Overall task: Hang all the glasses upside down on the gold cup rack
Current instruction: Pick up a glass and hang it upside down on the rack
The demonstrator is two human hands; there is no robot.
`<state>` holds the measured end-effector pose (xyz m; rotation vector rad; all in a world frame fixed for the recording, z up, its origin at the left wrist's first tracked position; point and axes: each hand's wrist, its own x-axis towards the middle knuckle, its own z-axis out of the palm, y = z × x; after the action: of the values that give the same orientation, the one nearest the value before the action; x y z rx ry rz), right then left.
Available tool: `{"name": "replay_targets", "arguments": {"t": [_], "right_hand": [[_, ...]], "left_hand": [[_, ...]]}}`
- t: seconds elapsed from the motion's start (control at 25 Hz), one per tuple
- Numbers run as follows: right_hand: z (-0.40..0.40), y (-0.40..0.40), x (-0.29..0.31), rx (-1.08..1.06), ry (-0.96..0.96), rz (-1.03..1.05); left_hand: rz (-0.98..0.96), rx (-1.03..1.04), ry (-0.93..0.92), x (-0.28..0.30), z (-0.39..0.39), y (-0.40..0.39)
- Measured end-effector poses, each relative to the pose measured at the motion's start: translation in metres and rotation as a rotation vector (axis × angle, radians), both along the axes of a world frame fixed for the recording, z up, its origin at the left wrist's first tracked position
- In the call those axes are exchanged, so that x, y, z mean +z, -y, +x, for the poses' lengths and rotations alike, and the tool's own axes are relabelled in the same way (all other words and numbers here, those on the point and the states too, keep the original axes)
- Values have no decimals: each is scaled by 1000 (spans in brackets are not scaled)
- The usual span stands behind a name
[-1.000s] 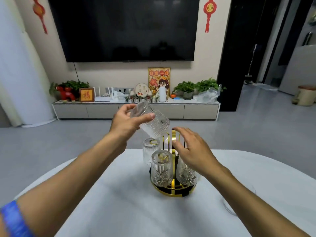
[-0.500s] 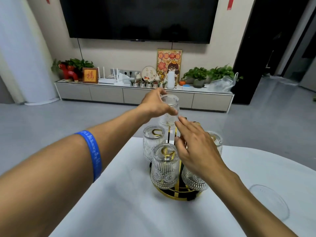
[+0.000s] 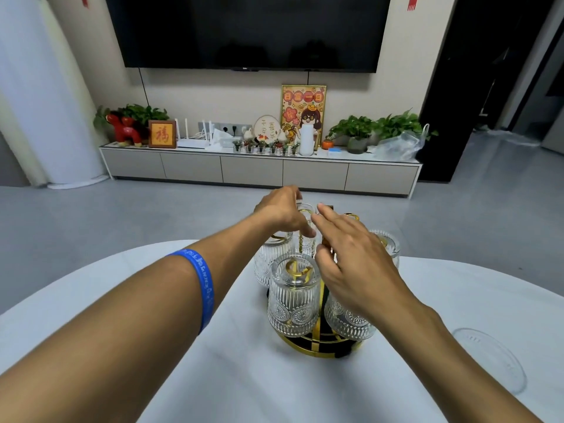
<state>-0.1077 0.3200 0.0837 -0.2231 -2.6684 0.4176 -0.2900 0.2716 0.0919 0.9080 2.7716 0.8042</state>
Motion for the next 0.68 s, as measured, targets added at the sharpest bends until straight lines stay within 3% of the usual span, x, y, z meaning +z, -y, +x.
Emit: {"name": "replay_targets", "arguments": {"t": [0.16,0.24,0.28,0.36,0.44,0.56,0.68], "right_hand": [[0,0,7,-1,-5,21],[13,-3,14,17,-78,-83],[26,-8,14,11,-146,-148],[57,-21,3,-86,-329,-266],[101,-36,-23,-343,-409,-389],[154,-51,-62,-609,-194,-560],[160,-53,-75,-555,-98,-418]], "left_hand": [[-65,-36,54,8,6,0],[70,-31,127,23,19,13],[190,1,87,29,28,24],[453,89,-194,30,55,53],[661,43,-386,16,103,76],[697,-140,-282,-18,181,84],[652,-212,-211,-39,222,77]]}}
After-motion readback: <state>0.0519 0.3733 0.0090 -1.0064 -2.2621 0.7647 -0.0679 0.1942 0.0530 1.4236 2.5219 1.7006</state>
